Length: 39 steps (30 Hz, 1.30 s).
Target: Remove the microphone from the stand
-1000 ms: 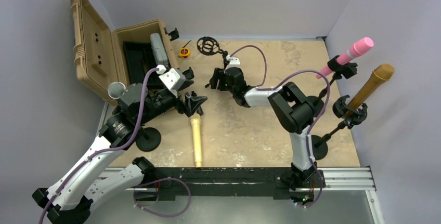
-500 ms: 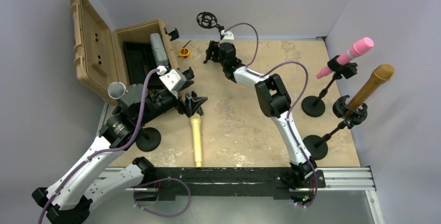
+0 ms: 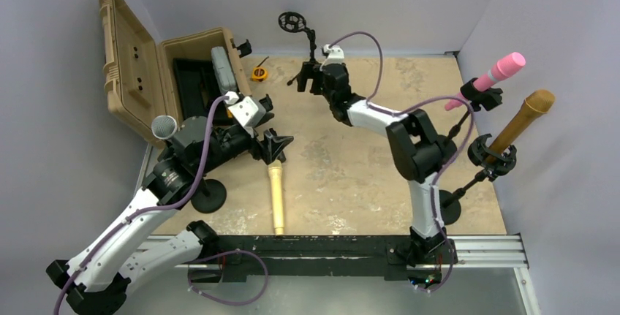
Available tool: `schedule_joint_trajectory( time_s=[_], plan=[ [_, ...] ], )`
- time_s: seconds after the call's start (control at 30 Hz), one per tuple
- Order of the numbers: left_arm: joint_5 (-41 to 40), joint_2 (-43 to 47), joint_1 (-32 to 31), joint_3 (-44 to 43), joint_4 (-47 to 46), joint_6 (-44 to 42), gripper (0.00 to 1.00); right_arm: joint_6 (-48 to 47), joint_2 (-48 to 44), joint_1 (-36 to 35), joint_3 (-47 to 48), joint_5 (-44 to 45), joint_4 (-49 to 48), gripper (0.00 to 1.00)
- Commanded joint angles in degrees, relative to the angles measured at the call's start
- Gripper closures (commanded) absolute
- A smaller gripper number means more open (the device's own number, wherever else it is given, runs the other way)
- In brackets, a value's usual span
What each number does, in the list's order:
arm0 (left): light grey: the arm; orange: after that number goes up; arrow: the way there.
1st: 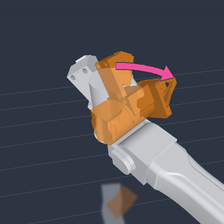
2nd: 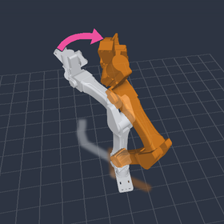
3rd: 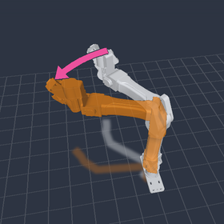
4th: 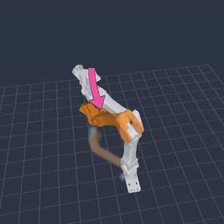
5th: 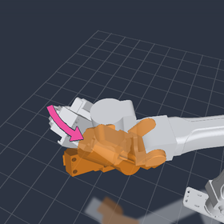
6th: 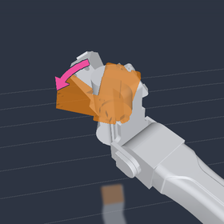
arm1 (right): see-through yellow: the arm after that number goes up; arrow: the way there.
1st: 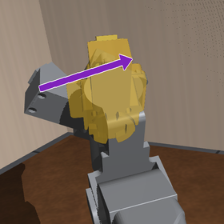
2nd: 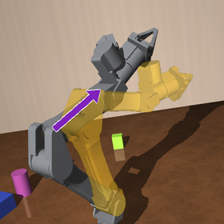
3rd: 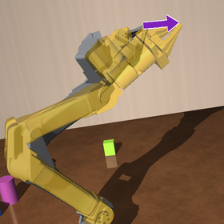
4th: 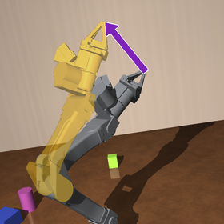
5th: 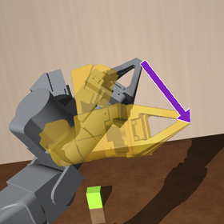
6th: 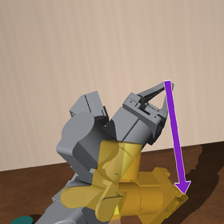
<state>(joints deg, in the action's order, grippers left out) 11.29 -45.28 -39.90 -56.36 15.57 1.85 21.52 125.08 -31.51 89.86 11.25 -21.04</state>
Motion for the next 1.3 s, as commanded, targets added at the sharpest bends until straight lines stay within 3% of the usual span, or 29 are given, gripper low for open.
schedule_joint_trajectory(
  time_s=[0.0,0.27,0.43,0.57,0.93,1.07,1.27],
  plan=[
    [0.56,-0.95,-0.4,-1.47,-0.9,-0.3,0.27,0.15,-14.52,-2.5,-13.85,-0.76,-8.57,0.05],
    [-0.24,-1.99,-0.36,-2.06,-0.75,0.6,0.26,2.69,-30.72,-12.11,-39.46,-3.01,-23.95,0.03],
    [-1.97,-4.33,-0.36,-8.83,6.04,2.65,0.26,5.28,-33.96,-14.12,-46.04,-9.12,-33.45,0.01],
    [-5.86,-4.61,-0.39,-17.69,16.59,4.71,0.26,4.22,-35.06,-14.76,-47.63,-14.96,-39.31,0.01],
    [-30.02,3.38,-0.43,-34.62,46.81,16.43,0.27,1.86,-32.07,-18.92,-45.13,-22.6,-48.59,0.01],
    [-42.26,6.97,-0.35,-34.22,53.47,18.53,0.27,1.97,-29.84,-20.42,-43.77,-23.4,-48.86,0.01],
    [-54.74,7.71,-0.42,-30.24,53.25,16.31,0.25,0.64,-30.79,-22.8,-43.26,-21.02,-46.36,0.01]
  ],
)
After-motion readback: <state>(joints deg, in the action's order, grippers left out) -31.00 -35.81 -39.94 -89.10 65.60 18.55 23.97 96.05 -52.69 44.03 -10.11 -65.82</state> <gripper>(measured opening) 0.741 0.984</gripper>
